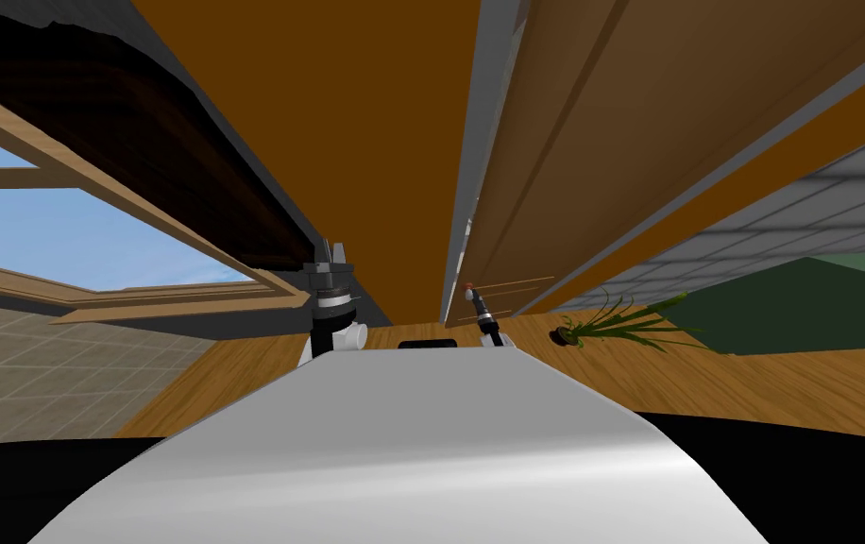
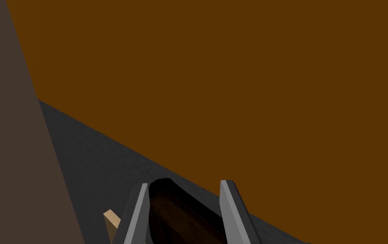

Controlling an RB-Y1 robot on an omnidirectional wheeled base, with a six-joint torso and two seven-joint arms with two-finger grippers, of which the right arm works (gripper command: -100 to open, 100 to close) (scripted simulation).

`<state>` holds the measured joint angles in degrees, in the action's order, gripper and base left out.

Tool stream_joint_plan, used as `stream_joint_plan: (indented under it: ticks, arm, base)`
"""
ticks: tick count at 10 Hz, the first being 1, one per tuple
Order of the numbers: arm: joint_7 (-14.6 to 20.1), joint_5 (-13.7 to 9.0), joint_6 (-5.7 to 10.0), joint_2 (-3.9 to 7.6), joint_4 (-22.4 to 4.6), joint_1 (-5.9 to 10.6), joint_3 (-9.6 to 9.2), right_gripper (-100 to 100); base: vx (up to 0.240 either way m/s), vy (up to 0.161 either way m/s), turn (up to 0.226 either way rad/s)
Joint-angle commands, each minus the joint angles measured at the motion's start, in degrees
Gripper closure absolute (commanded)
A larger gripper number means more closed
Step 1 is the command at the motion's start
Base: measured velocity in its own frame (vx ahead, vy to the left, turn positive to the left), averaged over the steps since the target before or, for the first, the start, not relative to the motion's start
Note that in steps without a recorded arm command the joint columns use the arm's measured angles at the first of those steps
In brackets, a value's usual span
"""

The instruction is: Pull the door open

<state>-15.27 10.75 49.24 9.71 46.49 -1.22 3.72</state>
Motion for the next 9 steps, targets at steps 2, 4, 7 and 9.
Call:
stream_joint_plan:
  ticks: [2, 4, 7, 9]
  arm:
    - [1.5, -0.5, 0.32, 0.08, -0.8, 0.42, -0.12, 100]
    - [3.4, -1.1, 0.31, 0.2, -0.9, 0.52, -0.31, 100]
    - [7.4, -2.4, 0.3, 0.46, -1.3, 0.72, -0.71, 100]
    - [10.6, -3.6, 0.29, 0.69, -1.6, 0.9, -1.06, 100]
  base:
    - [-0.004, -0.011, -0.001]
    - [-0.022, -0.012, 0.05]
    - [-0.029, 0.003, 0.062]
    - [-0.037, -0.005, 0.091]
